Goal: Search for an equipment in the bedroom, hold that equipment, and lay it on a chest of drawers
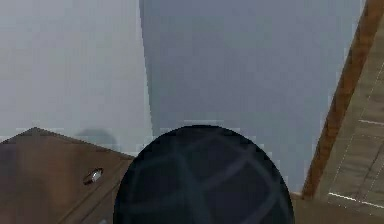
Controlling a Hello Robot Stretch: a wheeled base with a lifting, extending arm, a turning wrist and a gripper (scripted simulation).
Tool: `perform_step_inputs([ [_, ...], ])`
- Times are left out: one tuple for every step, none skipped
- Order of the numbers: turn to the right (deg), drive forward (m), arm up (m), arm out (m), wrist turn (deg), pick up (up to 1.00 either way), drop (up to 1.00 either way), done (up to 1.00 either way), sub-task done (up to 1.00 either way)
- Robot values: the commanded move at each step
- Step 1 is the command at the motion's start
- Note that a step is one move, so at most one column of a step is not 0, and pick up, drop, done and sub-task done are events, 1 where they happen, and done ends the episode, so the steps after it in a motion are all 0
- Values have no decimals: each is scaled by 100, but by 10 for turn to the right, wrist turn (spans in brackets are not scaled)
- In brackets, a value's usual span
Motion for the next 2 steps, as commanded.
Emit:
perform_step_inputs([
  [-450, 0, 0, 0, 0, 0, 0, 0, 0],
  [-450, 0, 0, 0, 0, 0, 0, 0, 0],
])
